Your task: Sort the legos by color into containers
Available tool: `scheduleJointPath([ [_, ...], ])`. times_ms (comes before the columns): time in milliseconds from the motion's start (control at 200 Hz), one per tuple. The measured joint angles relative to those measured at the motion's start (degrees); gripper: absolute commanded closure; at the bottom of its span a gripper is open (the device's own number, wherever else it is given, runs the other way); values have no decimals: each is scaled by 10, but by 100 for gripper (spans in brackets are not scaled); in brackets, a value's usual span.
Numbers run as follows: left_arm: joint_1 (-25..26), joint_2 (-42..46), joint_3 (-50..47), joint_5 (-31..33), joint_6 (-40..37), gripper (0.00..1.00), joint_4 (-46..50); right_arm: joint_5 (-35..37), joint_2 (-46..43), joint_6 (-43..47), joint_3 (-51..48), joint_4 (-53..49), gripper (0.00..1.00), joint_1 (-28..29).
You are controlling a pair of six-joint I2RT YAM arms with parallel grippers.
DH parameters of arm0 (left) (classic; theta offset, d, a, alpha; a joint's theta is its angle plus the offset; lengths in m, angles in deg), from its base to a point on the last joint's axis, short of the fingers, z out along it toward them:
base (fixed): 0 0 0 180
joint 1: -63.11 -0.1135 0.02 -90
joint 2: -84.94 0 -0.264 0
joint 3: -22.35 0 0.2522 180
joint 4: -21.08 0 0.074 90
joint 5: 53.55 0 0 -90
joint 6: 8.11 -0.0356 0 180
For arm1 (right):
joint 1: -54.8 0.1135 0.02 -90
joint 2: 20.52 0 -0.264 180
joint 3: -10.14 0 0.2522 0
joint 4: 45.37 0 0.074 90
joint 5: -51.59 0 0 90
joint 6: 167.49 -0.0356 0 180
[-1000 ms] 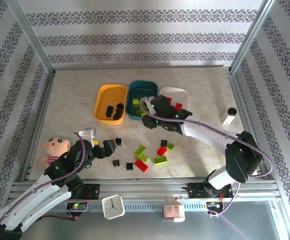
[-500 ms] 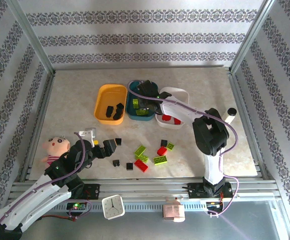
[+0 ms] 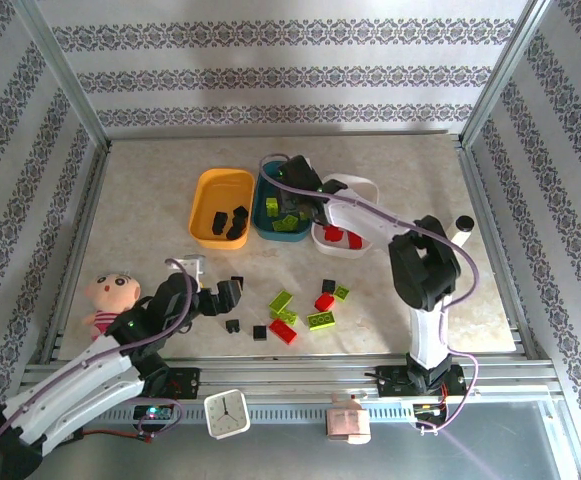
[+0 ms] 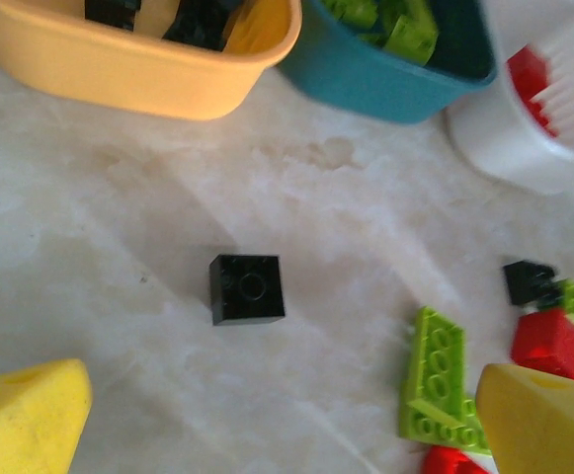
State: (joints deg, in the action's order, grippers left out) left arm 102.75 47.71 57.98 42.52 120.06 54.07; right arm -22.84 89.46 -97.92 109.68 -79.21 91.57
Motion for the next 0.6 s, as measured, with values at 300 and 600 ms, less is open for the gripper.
scheduleJointPath([
  [300,-4,-288,99,2,-66,21,-64,-15,-177,-13,-190,63,31,38],
  [600,-11,-438,148,15,-91,39,-90,-14,-295,-29,-312,70,30,39],
])
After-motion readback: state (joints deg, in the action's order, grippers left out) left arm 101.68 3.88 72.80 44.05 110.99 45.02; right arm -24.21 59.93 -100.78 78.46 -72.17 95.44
